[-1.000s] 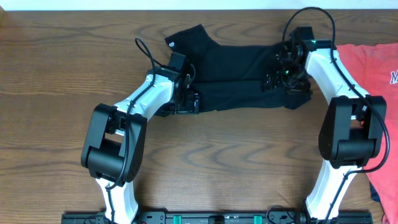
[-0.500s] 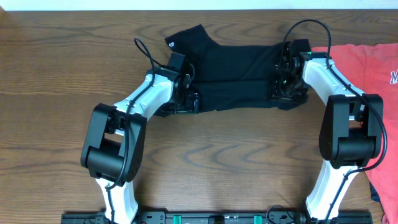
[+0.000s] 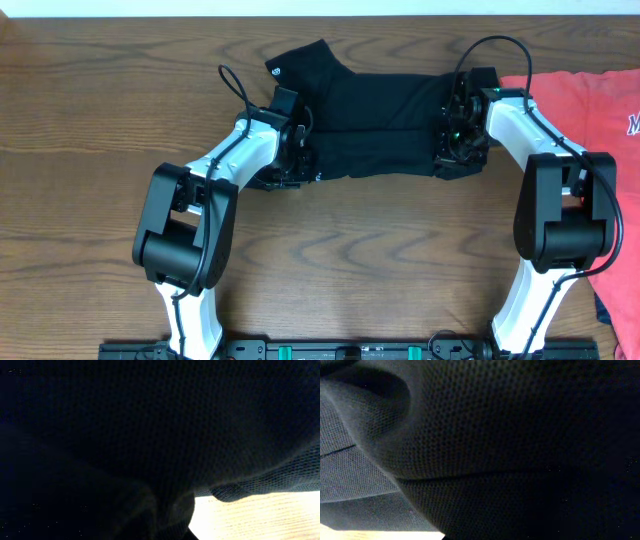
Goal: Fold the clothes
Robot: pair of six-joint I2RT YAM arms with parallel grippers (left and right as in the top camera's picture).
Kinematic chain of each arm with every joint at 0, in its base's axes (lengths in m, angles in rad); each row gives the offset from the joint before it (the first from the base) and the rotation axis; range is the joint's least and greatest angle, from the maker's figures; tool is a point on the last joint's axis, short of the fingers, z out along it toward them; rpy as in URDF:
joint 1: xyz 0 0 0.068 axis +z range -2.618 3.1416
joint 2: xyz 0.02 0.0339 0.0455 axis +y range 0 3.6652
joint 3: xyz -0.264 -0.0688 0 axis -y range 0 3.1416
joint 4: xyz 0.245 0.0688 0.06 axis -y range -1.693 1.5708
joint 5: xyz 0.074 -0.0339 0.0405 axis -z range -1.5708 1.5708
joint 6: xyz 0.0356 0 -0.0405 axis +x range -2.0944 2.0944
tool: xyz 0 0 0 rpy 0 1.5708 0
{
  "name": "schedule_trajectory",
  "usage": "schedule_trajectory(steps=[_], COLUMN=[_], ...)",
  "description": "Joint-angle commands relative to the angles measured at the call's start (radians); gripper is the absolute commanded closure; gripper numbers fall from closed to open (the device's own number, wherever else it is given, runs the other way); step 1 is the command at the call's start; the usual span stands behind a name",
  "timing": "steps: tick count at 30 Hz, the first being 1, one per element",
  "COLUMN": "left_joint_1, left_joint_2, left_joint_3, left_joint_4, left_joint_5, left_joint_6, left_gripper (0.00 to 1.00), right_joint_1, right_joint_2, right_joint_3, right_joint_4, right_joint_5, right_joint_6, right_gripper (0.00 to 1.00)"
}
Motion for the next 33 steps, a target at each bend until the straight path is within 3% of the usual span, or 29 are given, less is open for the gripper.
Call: schedule_trajectory(steps=[1, 15, 22, 26, 33], left_joint_1=[-0.001, -0.011, -0.011, -0.011, -0.013], left_joint_2=[0.026, 0.025, 0.024, 0.024, -0.016], left_joint_3=[-0.069, -0.260, -0.370, -0.394, -0.394], left_joint_4=[-0.013, 0.037, 0.135, 0.145, 0.185], left_joint_5=[-0.003, -0.003, -0.003, -0.002, 0.005], left_joint_6=[0.009, -0.005, -0.037, -0.122, -0.130], left_gripper=[0.94, 0.94, 0.94, 0.94, 0.94], right_joint_1=[0.011, 0.072, 0.103, 0.102, 0.098], right_joint_2=[0.053, 0.049, 0.049, 0.049, 0.042], right_joint_3=[-0.084, -0.262, -0.447, -0.552, -0.591], right_joint_4=[-0.020, 0.053, 0.241, 0.338, 0.407], right_joint_5=[0.020, 0.020, -0.044, -0.085, -0.145], right_joint_6=[-0.005, 0.045, 0.166, 0.254, 0.283], right_gripper=[0.99, 0.99, 0.99, 0.99, 0.99])
